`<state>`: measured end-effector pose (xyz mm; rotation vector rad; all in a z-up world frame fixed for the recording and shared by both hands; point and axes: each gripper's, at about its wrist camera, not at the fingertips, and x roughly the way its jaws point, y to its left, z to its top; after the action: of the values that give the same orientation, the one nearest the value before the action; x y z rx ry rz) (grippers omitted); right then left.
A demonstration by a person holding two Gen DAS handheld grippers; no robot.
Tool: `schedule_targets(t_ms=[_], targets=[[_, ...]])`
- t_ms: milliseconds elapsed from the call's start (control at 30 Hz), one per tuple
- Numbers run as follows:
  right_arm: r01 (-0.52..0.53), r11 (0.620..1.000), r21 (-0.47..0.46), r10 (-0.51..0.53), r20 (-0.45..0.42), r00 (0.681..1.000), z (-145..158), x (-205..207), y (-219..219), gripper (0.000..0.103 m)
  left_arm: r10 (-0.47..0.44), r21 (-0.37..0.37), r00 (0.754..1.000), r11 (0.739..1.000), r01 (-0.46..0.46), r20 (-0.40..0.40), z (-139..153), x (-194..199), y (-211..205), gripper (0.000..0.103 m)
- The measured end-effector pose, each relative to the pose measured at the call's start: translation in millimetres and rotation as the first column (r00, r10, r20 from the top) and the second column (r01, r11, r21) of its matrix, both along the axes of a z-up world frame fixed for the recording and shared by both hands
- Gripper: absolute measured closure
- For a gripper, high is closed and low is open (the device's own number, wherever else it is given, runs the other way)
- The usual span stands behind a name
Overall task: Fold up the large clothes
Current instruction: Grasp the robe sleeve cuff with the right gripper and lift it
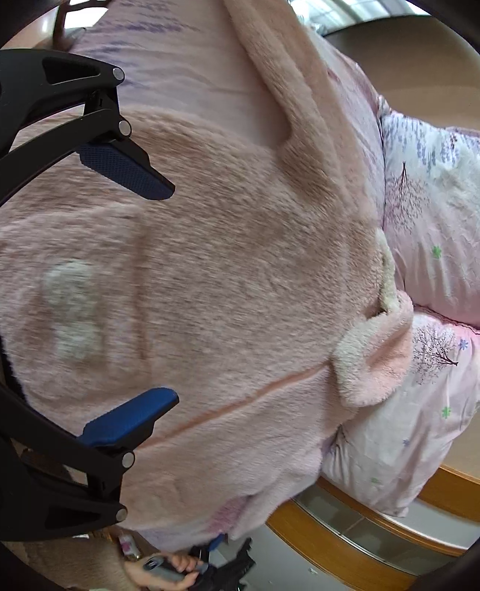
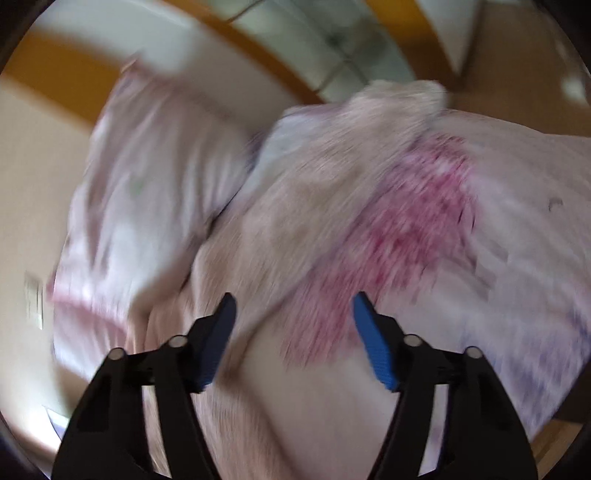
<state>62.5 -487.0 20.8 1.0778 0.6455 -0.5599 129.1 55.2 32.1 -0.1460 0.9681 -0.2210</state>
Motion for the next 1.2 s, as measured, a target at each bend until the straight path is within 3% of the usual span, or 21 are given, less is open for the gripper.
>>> schedule_targets(t_ms=[100, 333, 533, 600, 667, 767, 900, 1033, 1100, 1200], targets=[[0.088, 0.994, 0.067, -0.087, -0.018, 0.996, -20, 12, -39, 0.050, -0.006, -0.036, 1.000, 0.999, 0.006, -0.001, 1, 22, 3, 0.001], [0.222, 0.969, 0.104, -0.218, -0.050, 0.975, -44, 20, -98, 0.064, 0.000, -0.075, 1.000, 0.997, 0.001, 0.020, 6, 63, 8, 0.001], [0.270, 0.962, 0.036, -0.266, -0.083, 0.960, -42, 22, -117, 0.068, -0.002, -0.108, 0.998, 0.994, 0.008, 0.056, 9, 83, 12, 0.001], [0.276, 0.961, 0.015, -0.273, -0.103, 0.957, -41, 23, -122, 0.073, -0.004, -0.102, 0.998, 0.995, 0.010, 0.062, 9, 88, 13, 0.001], [0.269, 0.963, -0.017, -0.269, -0.131, 0.954, -42, 22, -122, 0.087, -0.001, -0.113, 0.998, 0.994, 0.008, 0.060, 8, 93, 14, 0.001], [0.248, 0.964, -0.096, -0.260, -0.146, 0.955, -34, 32, -116, 0.092, 0.010, -0.127, 0.999, 0.992, -0.004, 0.050, 5, 99, 19, 0.001], [0.179, 0.946, -0.271, -0.218, -0.121, 0.968, 0, 49, -92, 0.093, 0.020, -0.176, 0.999, 0.984, -0.012, 0.041, 1, 104, 26, 0.001], [0.064, 0.895, -0.441, -0.098, -0.055, 0.994, 46, 75, -50, 0.093, 0.026, -0.263, 0.999, 0.965, -0.015, 0.037, 0, 108, 35, 0.001], [-0.009, 0.855, -0.519, -0.001, -0.020, 1.000, 68, 87, -17, 0.093, 0.028, -0.306, 0.999, 0.952, -0.017, 0.030, -1, 109, 39, 0.001], [-0.133, 0.781, -0.610, 0.177, 0.013, 0.984, 93, 101, 40, 0.093, 0.022, -0.361, 1.000, 0.932, -0.013, 0.020, -2, 111, 43, 0.001]])
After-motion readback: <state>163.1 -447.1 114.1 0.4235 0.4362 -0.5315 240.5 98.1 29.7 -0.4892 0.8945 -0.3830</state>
